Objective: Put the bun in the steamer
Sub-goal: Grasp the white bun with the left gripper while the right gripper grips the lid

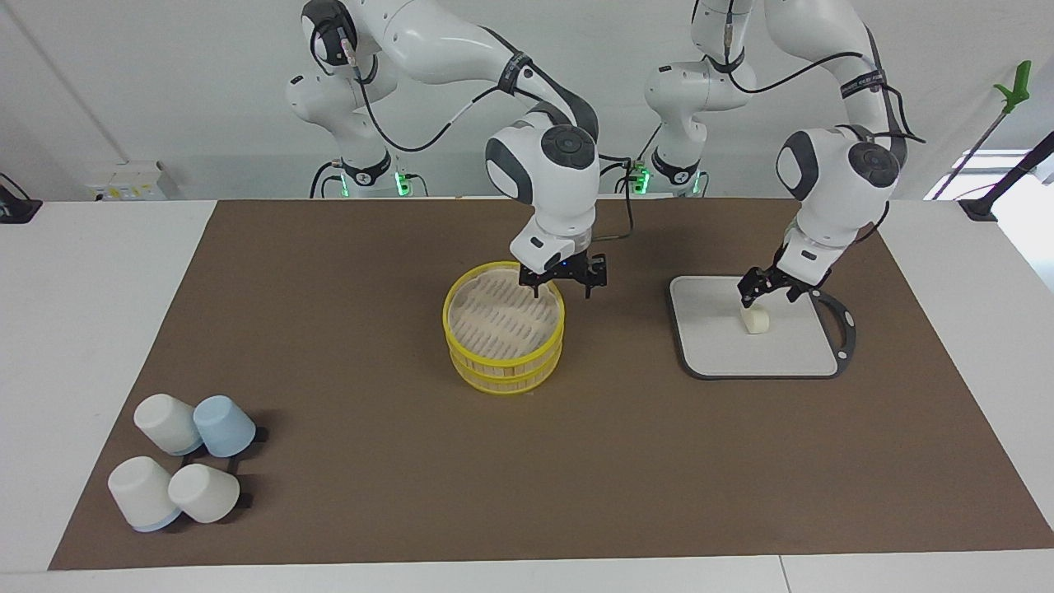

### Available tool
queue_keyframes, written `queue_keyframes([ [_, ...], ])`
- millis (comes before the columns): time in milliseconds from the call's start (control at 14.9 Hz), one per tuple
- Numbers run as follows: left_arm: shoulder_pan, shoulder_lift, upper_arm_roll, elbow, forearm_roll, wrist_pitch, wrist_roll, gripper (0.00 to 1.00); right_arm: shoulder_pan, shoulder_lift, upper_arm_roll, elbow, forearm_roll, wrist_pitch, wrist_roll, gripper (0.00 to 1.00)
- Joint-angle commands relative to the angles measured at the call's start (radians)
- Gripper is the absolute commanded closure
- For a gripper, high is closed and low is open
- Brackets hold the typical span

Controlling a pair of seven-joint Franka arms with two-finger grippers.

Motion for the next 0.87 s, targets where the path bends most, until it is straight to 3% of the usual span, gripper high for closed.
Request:
queue_keyframes([
  [0, 0.015, 0.025, -0.003, -0.025, 0.019, 0.062, -0.01, 0.0, 0.014, 0.008, -0.005, -0.018, -0.017, 0.023, 0.048, 0.08],
  [268, 0.035, 0.054, -0.003, -0.075, 0.019, 0.151, -0.008, 0.02, 0.01, 0.011, -0.005, -0.014, -0.04, 0.019, 0.079, 0.09],
  [335, 0.035, 0.057, -0.003, -0.075, 0.019, 0.151, -0.01, 0.02, 0.01, 0.012, -0.006, -0.015, -0.041, 0.014, 0.081, 0.17],
  [402, 0.033, 0.061, -0.003, -0.075, 0.019, 0.151, -0.01, 0.03, 0.011, 0.014, -0.006, -0.014, -0.044, 0.012, 0.081, 0.39],
  [536, 0.032, 0.065, -0.003, -0.089, 0.019, 0.151, -0.011, 0.06, 0.011, 0.014, -0.006, -0.014, -0.043, 0.006, 0.085, 1.0],
  [670, 0.032, 0.065, -0.003, -0.094, 0.019, 0.151, -0.011, 0.14, 0.01, 0.014, -0.006, -0.014, -0.05, 0.014, 0.081, 1.0],
  [804, 0.032, 0.065, -0.003, -0.094, 0.019, 0.145, -0.011, 0.33, 0.007, 0.014, -0.005, -0.002, -0.046, -0.009, 0.076, 1.0],
])
